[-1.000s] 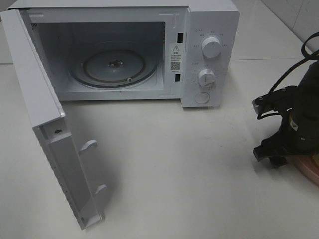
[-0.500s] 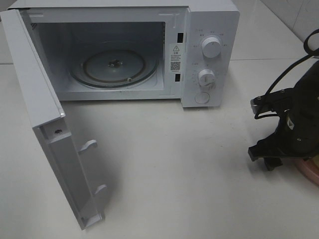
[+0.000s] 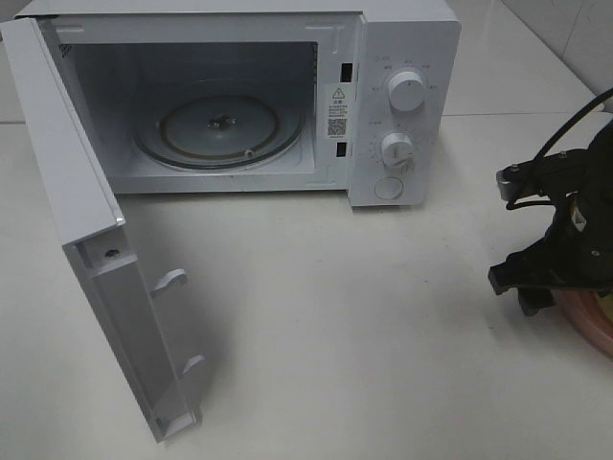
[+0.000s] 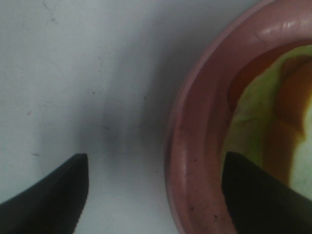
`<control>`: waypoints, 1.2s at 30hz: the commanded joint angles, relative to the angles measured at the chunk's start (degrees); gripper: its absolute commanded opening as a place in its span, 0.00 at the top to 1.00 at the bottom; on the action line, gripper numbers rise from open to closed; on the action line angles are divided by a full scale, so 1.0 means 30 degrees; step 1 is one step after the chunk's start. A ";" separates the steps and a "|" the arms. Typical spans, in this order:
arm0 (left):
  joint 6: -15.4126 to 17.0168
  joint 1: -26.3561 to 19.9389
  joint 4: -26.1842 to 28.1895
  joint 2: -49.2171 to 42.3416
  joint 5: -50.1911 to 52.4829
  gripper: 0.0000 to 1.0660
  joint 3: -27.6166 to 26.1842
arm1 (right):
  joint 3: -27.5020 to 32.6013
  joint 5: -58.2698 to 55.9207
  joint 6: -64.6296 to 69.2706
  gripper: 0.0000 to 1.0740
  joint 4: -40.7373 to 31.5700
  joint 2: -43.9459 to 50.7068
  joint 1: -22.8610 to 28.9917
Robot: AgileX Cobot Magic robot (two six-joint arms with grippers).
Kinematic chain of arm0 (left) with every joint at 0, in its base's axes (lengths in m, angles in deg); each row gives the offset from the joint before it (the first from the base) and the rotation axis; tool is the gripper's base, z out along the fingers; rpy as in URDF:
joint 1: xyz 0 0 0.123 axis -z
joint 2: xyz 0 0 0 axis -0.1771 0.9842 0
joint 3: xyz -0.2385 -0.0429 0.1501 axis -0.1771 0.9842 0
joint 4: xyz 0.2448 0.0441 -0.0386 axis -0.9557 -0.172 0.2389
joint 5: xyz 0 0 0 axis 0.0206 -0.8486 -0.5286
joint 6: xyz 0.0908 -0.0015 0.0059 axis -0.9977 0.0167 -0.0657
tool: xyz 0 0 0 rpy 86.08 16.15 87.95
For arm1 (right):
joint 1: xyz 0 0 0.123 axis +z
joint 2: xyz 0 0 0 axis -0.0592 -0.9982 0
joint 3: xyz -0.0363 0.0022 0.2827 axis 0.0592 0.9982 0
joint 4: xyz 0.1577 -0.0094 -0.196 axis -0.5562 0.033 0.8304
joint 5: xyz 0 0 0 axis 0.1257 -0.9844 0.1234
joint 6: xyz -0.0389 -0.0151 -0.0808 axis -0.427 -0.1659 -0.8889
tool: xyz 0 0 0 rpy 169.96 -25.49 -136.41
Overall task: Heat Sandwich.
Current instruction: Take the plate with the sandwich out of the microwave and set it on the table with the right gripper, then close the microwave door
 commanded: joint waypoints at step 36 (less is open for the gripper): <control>0.0057 -0.0038 -0.0057 -0.0401 0.0095 0.07 0.0076 | 0.0095 -0.5386 -0.6704 0.32 -0.6971 1.1268 0.0000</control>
